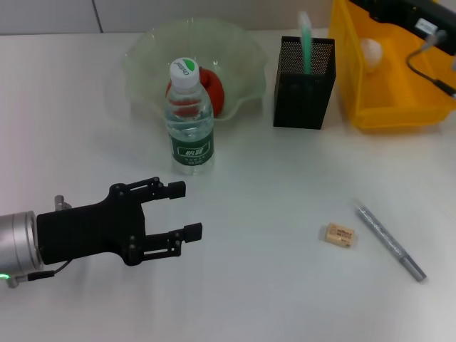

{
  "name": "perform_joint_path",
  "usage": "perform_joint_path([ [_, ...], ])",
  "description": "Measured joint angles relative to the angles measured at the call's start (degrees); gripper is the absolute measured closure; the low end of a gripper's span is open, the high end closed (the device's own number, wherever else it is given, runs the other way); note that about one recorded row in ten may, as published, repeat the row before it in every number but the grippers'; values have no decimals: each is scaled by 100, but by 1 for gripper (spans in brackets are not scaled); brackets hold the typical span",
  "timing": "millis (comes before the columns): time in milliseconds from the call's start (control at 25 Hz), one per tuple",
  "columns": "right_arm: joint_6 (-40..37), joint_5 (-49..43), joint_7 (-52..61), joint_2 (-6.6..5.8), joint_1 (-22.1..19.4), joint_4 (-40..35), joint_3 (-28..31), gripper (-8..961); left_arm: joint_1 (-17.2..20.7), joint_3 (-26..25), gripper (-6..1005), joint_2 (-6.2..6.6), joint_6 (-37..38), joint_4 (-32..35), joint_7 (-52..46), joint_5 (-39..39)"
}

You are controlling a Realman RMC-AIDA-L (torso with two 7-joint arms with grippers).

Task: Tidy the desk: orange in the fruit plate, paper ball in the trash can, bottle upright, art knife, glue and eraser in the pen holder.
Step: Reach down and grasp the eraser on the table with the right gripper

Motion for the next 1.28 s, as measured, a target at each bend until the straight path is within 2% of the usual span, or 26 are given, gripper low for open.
perform_joint_path([
  [80,-527,-822,784,-192,-102,-689,25,490,8,0,233,6,10,1,-12,3],
  [120,-1152,-1869,1763,-373,-113,-1534,55,458,11,0,233,10,22,6,-14,4],
  [160,-1152,-1869,1763,-373,-113,-1534,55,425,11,0,233,10,22,6,-14,4],
  [240,-1931,-3157,2782,-452,-55,-2525,75,360,9,8,233,15,29,8,-19,4],
  [280,-2364,-3846,3222,-434,-3,-3119,64,328,6,20,233,19,34,8,-27,4],
  [320,-3096,-4936,3775,-308,69,-4027,28,328,4,24,233,20,42,9,-36,4],
  [360,-3096,-4936,3775,-308,69,-4027,28,328,4,24,233,20,42,9,-36,4],
  [400,-3330,-5278,3871,-221,95,-4286,15,329,11,23,233,21,48,9,-39,4],
  [480,-3838,-6048,4007,67,161,-4854,-18,329,21,15,233,22,62,9,-40,4],
  [520,-4033,-6559,4088,245,176,-5115,-235,329,22,16,233,21,67,9,-40,4],
  [560,-4033,-6559,4088,245,176,-5115,-235,329,20,29,233,18,73,9,-40,4],
  [680,-3931,-6811,4349,291,142,-4990,-1001,329,12,62,233,12,81,23,-25,4],
  [720,-3686,-6823,4436,286,136,-4721,-1354,328,12,67,233,12,83,25,-16,3],
  [760,-3686,-6823,4436,286,136,-4721,-1354,328,12,67,233,12,83,25,-16,3],
  [880,-3160,-6921,4547,271,132,-4276,-1872,328,18,64,233,18,89,27,-20,3],
  [920,-2871,-7033,4671,269,137,-4103,-2206,328,27,57,233,22,95,27,-21,3],
  [960,-2871,-7033,4671,269,137,-4103,-2206,328,27,57,233,22,95,27,-21,3],
  [1120,-2465,-7173,4868,269,189,-3851,-2810,329,45,41,233,38,104,26,-28,4],
  [1280,-2317,-7264,4996,271,201,-3817,-2987,329,59,26,233,33,105,26,-4,3],
])
